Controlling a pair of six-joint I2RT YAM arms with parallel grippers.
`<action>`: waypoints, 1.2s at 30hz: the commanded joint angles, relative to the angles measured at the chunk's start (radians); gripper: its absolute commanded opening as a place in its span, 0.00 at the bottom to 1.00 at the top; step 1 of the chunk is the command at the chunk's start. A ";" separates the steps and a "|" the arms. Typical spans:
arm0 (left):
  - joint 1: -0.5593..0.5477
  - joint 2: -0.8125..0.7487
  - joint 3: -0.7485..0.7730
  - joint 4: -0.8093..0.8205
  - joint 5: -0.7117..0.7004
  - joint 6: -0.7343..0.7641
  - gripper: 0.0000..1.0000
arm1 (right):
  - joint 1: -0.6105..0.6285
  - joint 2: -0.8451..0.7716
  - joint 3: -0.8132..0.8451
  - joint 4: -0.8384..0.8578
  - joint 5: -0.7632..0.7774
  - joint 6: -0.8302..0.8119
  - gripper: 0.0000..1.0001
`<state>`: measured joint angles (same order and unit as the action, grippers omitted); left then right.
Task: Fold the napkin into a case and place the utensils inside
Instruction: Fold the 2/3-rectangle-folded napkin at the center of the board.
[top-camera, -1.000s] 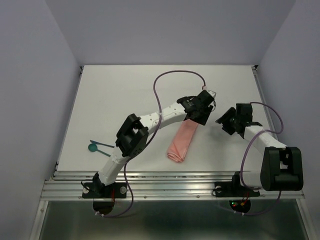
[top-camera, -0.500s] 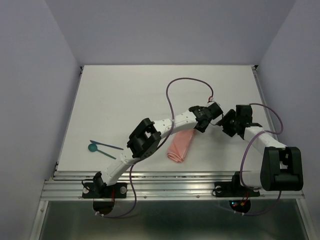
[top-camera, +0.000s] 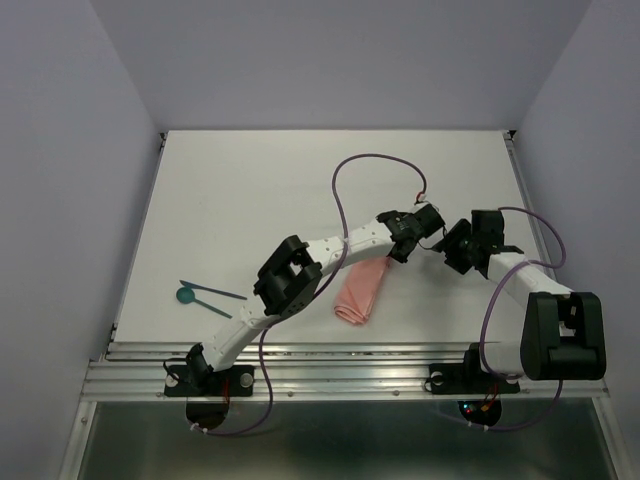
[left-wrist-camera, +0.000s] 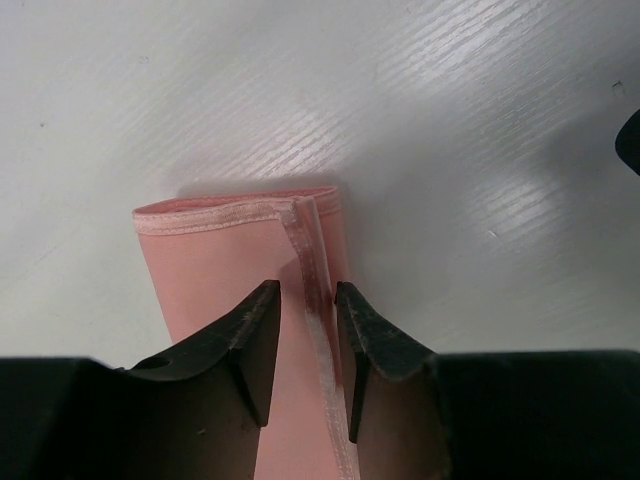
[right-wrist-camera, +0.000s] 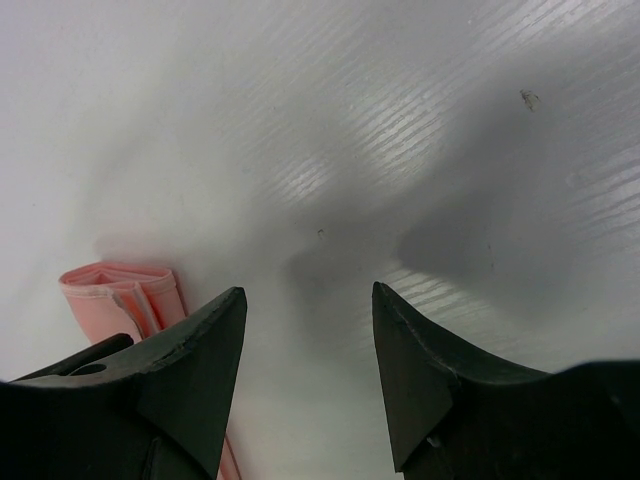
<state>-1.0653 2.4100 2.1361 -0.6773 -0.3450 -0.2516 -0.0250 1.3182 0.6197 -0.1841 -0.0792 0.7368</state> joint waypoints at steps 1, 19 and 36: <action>-0.004 -0.026 0.010 0.007 -0.006 0.014 0.41 | -0.006 -0.005 -0.002 0.011 -0.001 -0.008 0.59; -0.004 0.003 -0.005 -0.002 0.018 0.012 0.26 | -0.006 -0.028 -0.008 0.008 -0.004 -0.002 0.59; 0.042 -0.092 -0.140 0.125 0.228 0.060 0.00 | -0.006 -0.031 0.023 -0.008 -0.083 -0.114 0.58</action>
<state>-1.0561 2.4145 2.0895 -0.6289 -0.2543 -0.2108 -0.0250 1.3037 0.6090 -0.1905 -0.1078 0.6979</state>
